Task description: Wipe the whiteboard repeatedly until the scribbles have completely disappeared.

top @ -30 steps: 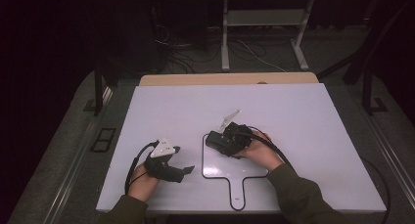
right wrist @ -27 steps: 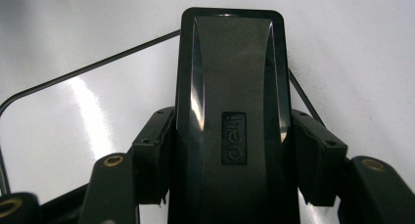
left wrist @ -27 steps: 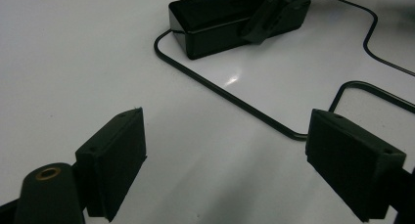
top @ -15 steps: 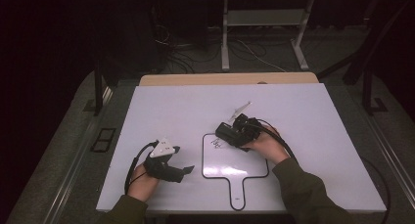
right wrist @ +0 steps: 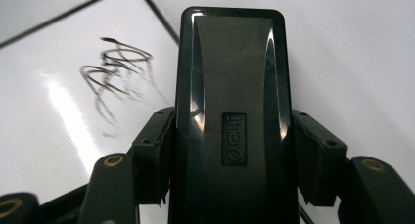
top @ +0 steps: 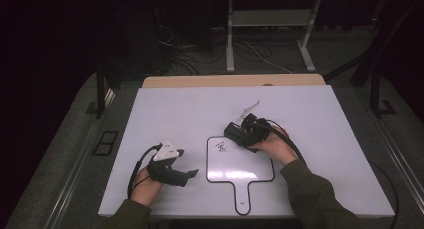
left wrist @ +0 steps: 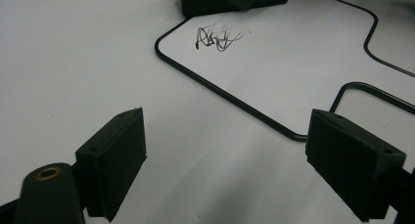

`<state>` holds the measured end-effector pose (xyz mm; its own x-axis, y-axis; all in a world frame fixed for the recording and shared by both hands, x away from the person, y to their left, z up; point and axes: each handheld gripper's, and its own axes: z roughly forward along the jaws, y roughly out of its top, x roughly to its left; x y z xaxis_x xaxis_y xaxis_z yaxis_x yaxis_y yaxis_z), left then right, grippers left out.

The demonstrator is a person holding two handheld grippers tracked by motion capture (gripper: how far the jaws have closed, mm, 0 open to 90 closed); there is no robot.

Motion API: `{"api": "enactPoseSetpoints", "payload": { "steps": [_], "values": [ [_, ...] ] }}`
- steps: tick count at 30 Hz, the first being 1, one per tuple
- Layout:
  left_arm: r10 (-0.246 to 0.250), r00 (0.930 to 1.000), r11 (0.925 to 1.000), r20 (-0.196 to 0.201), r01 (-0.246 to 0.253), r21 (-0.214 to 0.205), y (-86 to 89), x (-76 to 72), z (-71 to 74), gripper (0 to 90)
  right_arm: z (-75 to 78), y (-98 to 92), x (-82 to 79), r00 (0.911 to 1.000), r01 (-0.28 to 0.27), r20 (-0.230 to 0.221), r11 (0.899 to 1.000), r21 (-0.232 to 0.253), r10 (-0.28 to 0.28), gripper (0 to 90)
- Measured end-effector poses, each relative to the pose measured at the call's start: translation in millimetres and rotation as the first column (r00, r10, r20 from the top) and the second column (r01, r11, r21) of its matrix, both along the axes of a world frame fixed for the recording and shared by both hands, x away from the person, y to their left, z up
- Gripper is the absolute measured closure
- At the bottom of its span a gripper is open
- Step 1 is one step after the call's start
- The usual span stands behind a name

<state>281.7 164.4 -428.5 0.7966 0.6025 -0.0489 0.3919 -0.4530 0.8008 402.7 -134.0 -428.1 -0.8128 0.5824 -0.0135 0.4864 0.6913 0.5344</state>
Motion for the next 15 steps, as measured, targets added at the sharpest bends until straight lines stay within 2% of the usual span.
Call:
{"api": "enactPoseSetpoints", "payload": {
  "steps": [5, 8, 10, 11, 12, 13, 15],
  "values": [
    [-0.004, 1.0, 1.0, 0.001, 0.004, 0.006, 0.6, 0.1, 0.3, 14.1, 0.3, 22.6, -7.1, 0.9986, -0.052, 0.002, 0.999, -0.008, 0.052, 38.8],
    [-0.011, 0.9999, 0.9998, 0.002, 0.011, 0.016, 1.0, 0.3, 0.6, 14.1, 0.5, 30.1, -9.8, 0.9972, -0.074, -0.001, 0.997, -0.01, 0.074, 38.8],
    [-0.011, 0.9999, 0.9998, 0.002, 0.011, 0.015, 0.8, 0.1, 0.6, 14.1, 0.6, 37.3, -13.1, 0.9953, -0.096, -0.007, 0.995, -0.004, 0.096, 38.8],
    [-0.003, 1.0, 1.0, 0.0, 0.003, 0.003, 0.0, -0.2, 0.1, 14.1, 0.4, 43.6, -15.9, 0.9926, -0.121, 0.003, 0.993, -0.011, 0.121, 38.8],
    [-0.005, 1.0, 1.0, 0.002, 0.005, 0.007, 0.2, 0.0, 0.3, 14.1, 0.4, 43.6, -15.9, 0.9926, -0.121, 0.003, 0.993, -0.011, 0.121, 38.8],
    [-0.005, 1.0, 1.0, 0.001, 0.005, 0.005, 0.2, 0.0, 0.2, 14.1, 0.5, 50.3, -20.0, 0.9892, -0.146, 0.008, 0.989, -0.014, 0.146, 38.8],
    [-0.008, 1.0, 0.9999, 0.002, 0.008, 0.011, 0.5, 0.0, 0.5, 14.1, 0.6, 53.5, -22.5, 0.988, -0.154, 0.01, 0.988, -0.015, 0.154, 38.8]
  ]
}}
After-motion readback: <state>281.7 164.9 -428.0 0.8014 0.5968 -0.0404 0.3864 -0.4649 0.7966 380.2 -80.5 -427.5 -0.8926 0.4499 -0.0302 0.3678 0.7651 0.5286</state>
